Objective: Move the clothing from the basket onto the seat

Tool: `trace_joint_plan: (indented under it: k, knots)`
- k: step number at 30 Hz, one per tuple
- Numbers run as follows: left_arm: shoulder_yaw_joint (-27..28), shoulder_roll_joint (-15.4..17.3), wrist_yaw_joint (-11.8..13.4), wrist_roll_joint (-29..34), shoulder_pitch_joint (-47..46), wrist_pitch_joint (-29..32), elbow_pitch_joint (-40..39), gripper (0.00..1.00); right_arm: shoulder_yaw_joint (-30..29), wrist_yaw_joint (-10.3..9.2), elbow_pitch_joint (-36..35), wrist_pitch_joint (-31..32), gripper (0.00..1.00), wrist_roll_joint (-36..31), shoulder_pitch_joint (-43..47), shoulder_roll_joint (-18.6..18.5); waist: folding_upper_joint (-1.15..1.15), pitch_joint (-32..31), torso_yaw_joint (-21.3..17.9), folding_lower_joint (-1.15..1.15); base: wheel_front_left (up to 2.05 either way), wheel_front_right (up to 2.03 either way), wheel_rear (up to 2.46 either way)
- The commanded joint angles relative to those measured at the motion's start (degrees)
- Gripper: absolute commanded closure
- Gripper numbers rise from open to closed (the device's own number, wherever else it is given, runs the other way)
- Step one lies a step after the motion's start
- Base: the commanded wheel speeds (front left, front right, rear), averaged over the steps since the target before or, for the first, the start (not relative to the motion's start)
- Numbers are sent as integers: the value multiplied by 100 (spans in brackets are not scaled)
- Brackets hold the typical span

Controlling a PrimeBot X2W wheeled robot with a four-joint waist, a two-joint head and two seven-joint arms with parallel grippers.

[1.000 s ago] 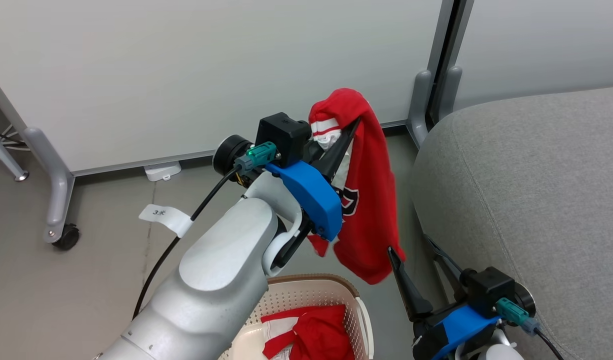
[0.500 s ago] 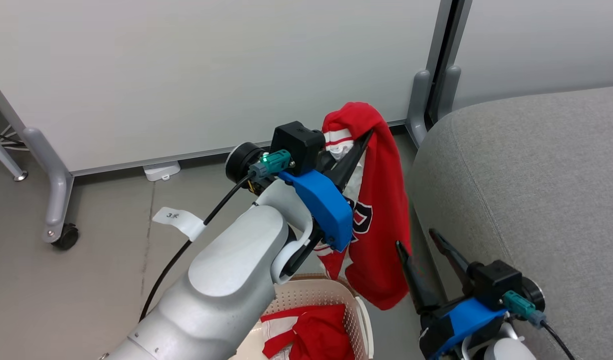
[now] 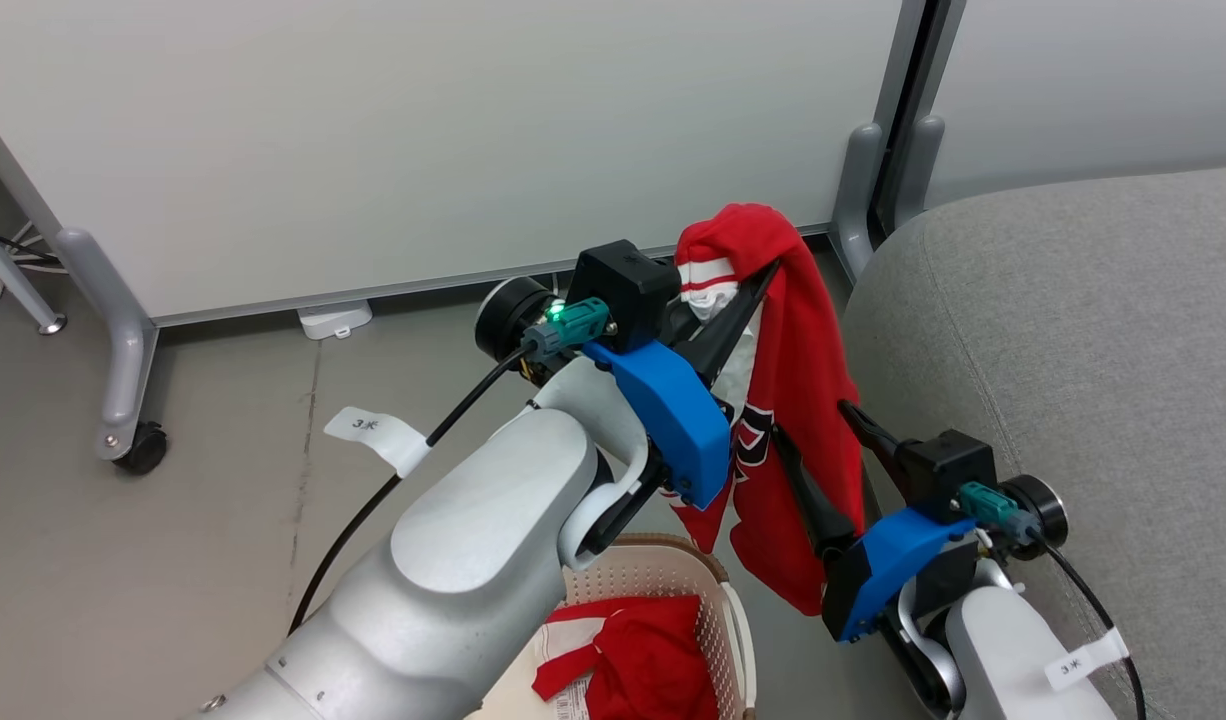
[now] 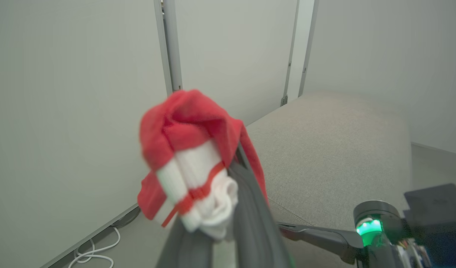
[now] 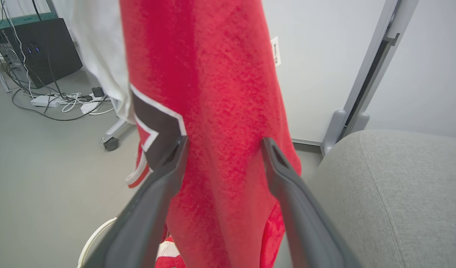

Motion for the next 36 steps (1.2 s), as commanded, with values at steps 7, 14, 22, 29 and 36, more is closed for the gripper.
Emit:
trace_joint_plan:
  k: [7,14,22,29,36]
  knots:
    - [-154,1,-8,-139,-139,-13,-156,100,194,3,723,-33,0,-44,-620,-17,0,52,70,0,0,0,0]
    - [-326,1,-7,-235,-185,21,-223,100,422,3,1411,-174,57,102,-1107,-16,0,55,116,0,0,0,0]
    - [-444,1,27,-296,-240,9,-215,100,593,3,1906,-401,100,205,-1407,-17,0,36,144,0,0,0,0]
    - [-399,36,67,-332,-244,-58,-86,100,705,3,2042,-518,100,338,-1417,-17,0,9,99,0,0,0,0]
    - [-403,42,94,-327,-276,-92,-14,100,767,3,2091,-597,100,417,-1469,-17,0,5,63,0,0,0,0]
